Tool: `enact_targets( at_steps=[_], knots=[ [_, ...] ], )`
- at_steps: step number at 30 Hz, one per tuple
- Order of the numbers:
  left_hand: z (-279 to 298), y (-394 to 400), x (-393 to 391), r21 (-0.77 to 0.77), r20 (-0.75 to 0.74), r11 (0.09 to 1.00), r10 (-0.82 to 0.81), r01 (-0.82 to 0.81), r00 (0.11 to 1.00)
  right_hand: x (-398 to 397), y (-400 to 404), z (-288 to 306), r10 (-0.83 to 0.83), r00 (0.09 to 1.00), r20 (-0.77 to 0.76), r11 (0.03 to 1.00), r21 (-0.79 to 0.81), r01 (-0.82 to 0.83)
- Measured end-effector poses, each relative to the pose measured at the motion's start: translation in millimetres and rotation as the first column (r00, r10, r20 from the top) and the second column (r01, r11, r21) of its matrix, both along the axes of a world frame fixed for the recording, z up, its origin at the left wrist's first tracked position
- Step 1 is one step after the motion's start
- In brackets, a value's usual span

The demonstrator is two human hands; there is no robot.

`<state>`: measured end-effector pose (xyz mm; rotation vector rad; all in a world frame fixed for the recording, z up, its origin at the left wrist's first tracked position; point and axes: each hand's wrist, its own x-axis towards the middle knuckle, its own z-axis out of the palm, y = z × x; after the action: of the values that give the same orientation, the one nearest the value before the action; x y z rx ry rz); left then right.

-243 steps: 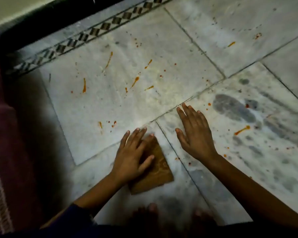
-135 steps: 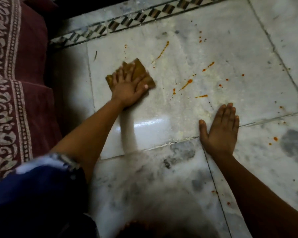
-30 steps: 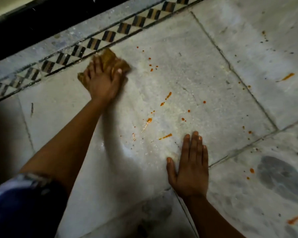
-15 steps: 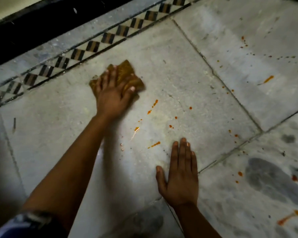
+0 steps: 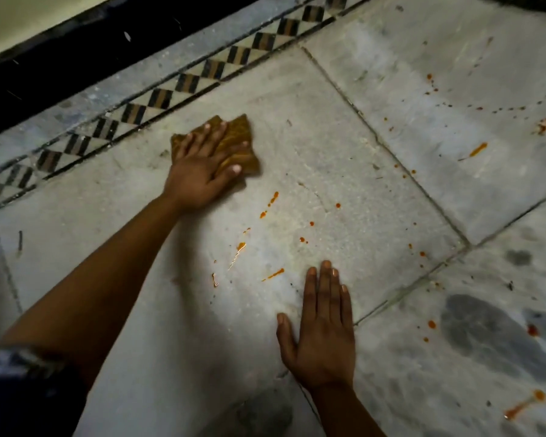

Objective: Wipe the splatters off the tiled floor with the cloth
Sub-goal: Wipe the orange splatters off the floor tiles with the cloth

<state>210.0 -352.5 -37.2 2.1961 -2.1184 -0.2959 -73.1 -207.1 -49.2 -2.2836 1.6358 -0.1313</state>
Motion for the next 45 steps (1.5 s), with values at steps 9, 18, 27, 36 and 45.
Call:
enact_targets(
  at_steps=[9, 18, 27, 36, 45],
  knots=[
    [4.2, -61.8, -76.8, 0.069, 0.053, 0.996, -0.051, 0.047, 0.997, -0.2, 0.2, 0.6, 0.003, 1.0, 0.002, 1.0, -0.009, -0.003],
    [6.6, -22.8, -44.9, 0.082, 0.001, 0.997, 0.014, -0.014, 1.0, -0.9, 1.8, -3.2, 0.015, 0.999, 0.04, 0.999, -0.047, -0.014],
    [14.4, 40.3, -70.0, 0.164, 0.014, 0.982, 0.091, -0.092, 0.996, -4.8, 3.8, -3.8, 0.055, 0.996, 0.063, 0.997, -0.063, -0.051],
    [21.4, 146.6, -68.4, 0.1, -0.082, 0.785, 0.619, -0.611, 0.781, -50.2, 4.6, -6.5, -0.015, 1.0, -0.011, 0.997, -0.077, 0.015],
    [11.8, 108.0, -110.5, 0.104, -0.173, 0.802, 0.597, -0.588, 0.784, -48.8, 9.8, -10.1, -0.023, 0.999, -0.026, 0.993, -0.119, 0.019]
  ],
)
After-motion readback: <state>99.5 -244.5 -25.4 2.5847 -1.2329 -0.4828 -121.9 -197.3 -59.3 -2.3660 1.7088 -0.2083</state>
